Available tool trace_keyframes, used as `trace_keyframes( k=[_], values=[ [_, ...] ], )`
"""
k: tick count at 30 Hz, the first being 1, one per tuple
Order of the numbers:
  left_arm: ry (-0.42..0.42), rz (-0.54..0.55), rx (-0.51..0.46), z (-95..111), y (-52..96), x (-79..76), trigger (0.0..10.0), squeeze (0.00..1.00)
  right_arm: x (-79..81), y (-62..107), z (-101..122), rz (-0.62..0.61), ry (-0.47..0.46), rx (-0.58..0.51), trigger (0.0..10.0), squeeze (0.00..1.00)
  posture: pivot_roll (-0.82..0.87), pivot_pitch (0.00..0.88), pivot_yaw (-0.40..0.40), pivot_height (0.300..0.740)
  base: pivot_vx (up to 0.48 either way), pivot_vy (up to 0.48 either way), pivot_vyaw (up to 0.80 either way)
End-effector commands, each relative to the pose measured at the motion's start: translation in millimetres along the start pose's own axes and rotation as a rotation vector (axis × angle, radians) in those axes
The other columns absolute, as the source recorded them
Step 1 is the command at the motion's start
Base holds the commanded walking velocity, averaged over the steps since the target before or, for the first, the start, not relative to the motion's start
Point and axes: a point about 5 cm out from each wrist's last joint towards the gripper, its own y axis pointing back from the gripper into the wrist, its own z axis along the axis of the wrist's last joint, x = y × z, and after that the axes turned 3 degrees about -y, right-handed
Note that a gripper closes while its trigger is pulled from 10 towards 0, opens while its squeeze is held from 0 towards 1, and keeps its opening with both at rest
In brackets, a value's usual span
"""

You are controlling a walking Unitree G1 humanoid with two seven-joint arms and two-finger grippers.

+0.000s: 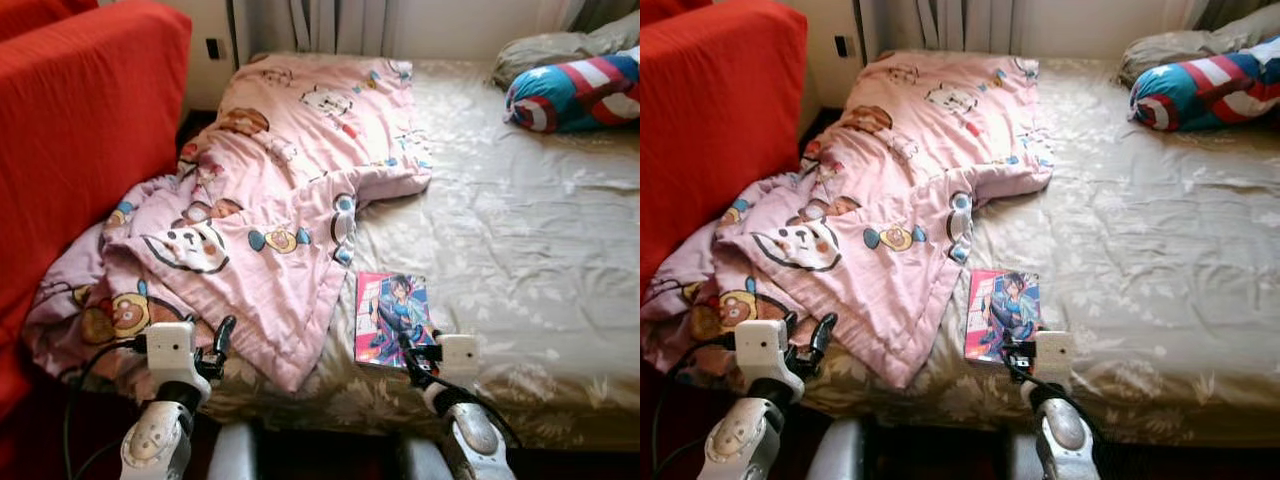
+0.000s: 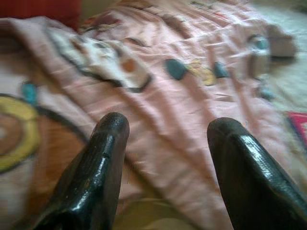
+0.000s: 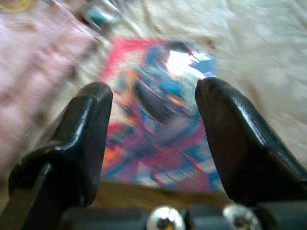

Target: Clean up the room

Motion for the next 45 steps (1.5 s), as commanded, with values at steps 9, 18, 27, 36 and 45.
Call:
trace_keyframes(
  k=[9, 18, 27, 36, 45],
  values=[
    [0.009, 0.004, 0.007, -1.1, 1.4, -1.0, 10.0, 0.0, -12.9, -4.8, 2.2, -0.083, -0.084, 0.022, 10.0, 0.0, 0.12, 0.11, -0.047, 0.578, 0.0, 0.0, 0.0],
    [-0.001, 0.006, 0.008, 1.2, 3.8, 1.5, 10.0, 0.0, -32.5, -12.7, 0.1, -0.209, -0.324, 0.109, 10.0, 0.0, 0.14, 0.144, -0.027, 0.578, 0.0, 0.0, 0.0],
    [-0.03, 0.004, 0.026, 1.8, 11.4, 8.0, 10.0, 0.0, -35.3, -18.3, 2.7, -0.209, -0.434, 0.133, 10.0, 0.0, 0.17, 0.164, 0.007, 0.578, 0.0, 0.0, 0.0],
    [-0.068, -0.006, 0.046, 3.2, 16.6, 14.3, 10.0, 0.0, -37.8, -21.3, 7.1, -0.211, -0.49, 0.113, 10.0, 0.0, 0.19, 0.161, 0.038, 0.578, 0.0, 0.0, 0.0],
    [-0.084, -0.005, 0.051, 6.1, 19.2, 19.4, 10.0, 0.0, -41.8, -20.5, 7.1, -0.214, -0.572, 0.098, 10.0, 0.0, 0.21, 0.168, 0.054, 0.578, 0.0, 0.0, 0.0]
  ],
)
